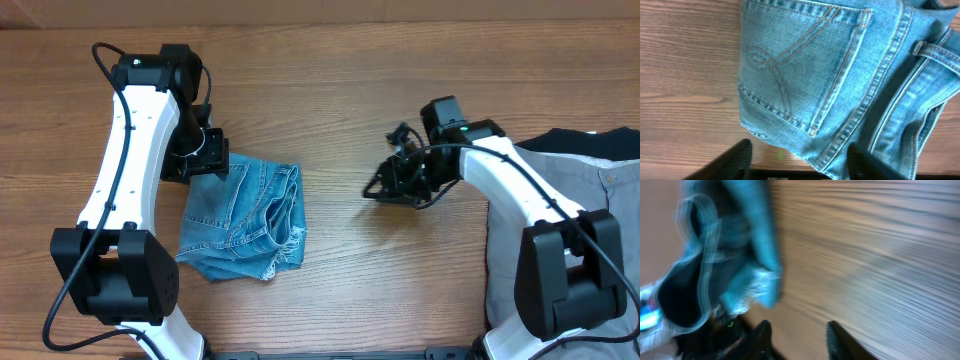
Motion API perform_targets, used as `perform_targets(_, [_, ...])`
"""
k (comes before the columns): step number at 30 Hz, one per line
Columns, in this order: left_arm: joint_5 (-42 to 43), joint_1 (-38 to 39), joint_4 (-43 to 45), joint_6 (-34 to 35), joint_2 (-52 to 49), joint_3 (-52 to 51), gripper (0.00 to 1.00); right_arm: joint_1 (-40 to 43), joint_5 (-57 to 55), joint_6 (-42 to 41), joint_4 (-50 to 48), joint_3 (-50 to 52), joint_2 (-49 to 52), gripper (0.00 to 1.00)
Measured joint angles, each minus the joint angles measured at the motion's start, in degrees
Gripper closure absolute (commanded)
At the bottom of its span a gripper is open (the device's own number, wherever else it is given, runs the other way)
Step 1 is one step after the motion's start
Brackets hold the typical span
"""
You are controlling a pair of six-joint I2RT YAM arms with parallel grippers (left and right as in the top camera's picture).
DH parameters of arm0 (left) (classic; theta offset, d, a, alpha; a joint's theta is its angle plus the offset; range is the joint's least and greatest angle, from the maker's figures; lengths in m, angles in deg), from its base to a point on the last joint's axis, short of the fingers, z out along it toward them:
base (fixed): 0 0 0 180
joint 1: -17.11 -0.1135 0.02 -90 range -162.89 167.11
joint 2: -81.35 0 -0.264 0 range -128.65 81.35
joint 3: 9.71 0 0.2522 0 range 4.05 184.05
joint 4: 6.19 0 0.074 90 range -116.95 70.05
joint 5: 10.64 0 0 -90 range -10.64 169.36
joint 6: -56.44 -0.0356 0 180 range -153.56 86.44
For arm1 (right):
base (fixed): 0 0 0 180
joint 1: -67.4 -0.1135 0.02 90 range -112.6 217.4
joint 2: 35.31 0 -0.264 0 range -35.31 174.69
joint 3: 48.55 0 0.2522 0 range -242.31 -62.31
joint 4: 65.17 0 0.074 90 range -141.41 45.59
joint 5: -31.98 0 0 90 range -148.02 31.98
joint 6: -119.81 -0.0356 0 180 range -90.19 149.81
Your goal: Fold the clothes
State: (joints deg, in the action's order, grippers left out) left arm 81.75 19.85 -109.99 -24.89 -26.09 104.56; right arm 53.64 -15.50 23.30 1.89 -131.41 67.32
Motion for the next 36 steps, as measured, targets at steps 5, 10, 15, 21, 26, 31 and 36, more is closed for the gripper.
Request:
perform_targets(5, [0.3,0.0,-0.4,-1.2,0.0,0.0,0.28,-8.2,8.3,-2.3,-6.3,0.0,0.0,0.49])
perform_targets(10, [0.3,0.0,-0.2,-1.6,0.0,0.0,0.28,-18.6,11.5,-11.1,-18.8,-0.1,0.0,0.65])
perform_targets(15, [0.3,0.0,-0.2,-1.8,0.0,0.0,0.27,-24.8,10.5,-16.4,-19.6,-0.2,0.0,0.76])
perform_targets(21, [0.3,0.0,0.5,-1.8,0.0,0.0,0.26,-31.2,2.4,-18.8,-15.8,-0.2,0.0,0.85])
perform_targets(26, [0.3,0.0,0.4,-1.8,0.0,0.0,0.26,-33.4,-3.8,-22.8,-12.4,0.1,0.1,0.91])
perform_targets(31, [0.3,0.0,-0.7,-2.6,0.0,0.0,0.22,-29.6,-8.5,-25.1,-5.4,0.3,0.3,0.88])
perform_targets(36, [0.3,0.0,-1.3,-3.5,0.0,0.0,0.2,-19.8,-7.5,-17.3,1.6,-1.1,0.4,0.5])
